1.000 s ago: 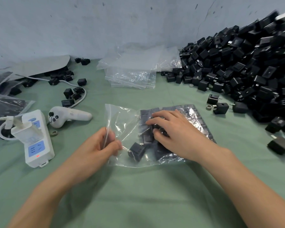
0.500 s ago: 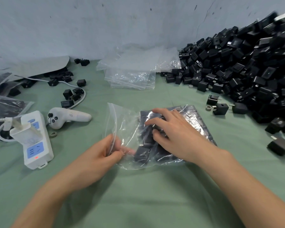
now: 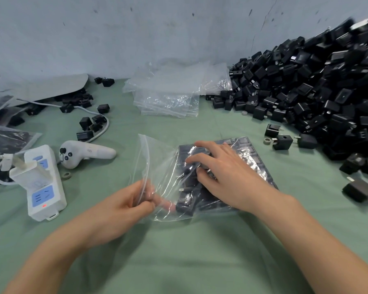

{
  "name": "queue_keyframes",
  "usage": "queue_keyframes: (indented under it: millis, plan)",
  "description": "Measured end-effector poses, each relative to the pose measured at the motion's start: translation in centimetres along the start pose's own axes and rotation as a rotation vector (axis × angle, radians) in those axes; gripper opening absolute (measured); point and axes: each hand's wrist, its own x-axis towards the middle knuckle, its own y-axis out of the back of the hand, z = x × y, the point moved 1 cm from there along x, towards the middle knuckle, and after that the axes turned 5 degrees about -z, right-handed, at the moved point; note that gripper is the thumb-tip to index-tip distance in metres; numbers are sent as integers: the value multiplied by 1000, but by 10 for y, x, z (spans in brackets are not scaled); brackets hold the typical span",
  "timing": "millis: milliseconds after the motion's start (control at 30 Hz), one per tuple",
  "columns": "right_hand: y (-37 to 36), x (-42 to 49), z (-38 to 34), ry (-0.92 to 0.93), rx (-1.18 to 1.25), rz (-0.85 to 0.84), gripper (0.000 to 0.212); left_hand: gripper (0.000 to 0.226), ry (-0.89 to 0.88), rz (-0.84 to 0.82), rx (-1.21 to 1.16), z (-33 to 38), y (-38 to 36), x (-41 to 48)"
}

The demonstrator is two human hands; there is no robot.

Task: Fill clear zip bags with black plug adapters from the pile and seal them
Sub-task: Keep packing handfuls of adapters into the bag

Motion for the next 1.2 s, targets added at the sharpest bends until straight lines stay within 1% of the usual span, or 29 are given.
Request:
queue_keyframes:
  millis: [100,167,267,400,500,600,767,800,900,967,1033,1133,1200]
  plan:
    - [1,0,0,2,7,0,35,14,6,-22,18,2,-1,-1]
    - [2,0,-1,13,8,-4,35,12,16,-23,6,4,-2,-1]
    - [2,-1,-5,52,57,-11,35,20,31,-10,-19,8,-4,-1]
    - [-4,-3,-11,120,58,-97,38,22,31,-13,-137,11,-8,-2]
    - [-8,-3,-15,144,55,-141,40,29,-29,74,-206,12,-11,-1]
    - [-11,-2,-21,162,43,-147,37,31,-68,138,-209,8,-11,-1]
    - [-14,1,-31,182,39,-87,39,32,-75,200,-248,2,-7,0]
    - [-13,1,-31,194,33,-79,36,32,-68,200,-247,2,-7,1]
    - [-13,-1,-30,252,-1,-75,16,26,-61,187,-224,-1,-6,1]
    - [-13,-2,-29,266,18,-79,12,22,-48,191,-220,-4,-6,2]
    - [-13,-2,-28,269,28,-92,16,21,-31,193,-227,-5,-5,2]
    - [-12,-2,-27,264,13,-100,25,31,-21,184,-203,-6,-3,1]
    - [-11,-2,-26,260,25,-88,26,36,-21,187,-195,-7,-1,2]
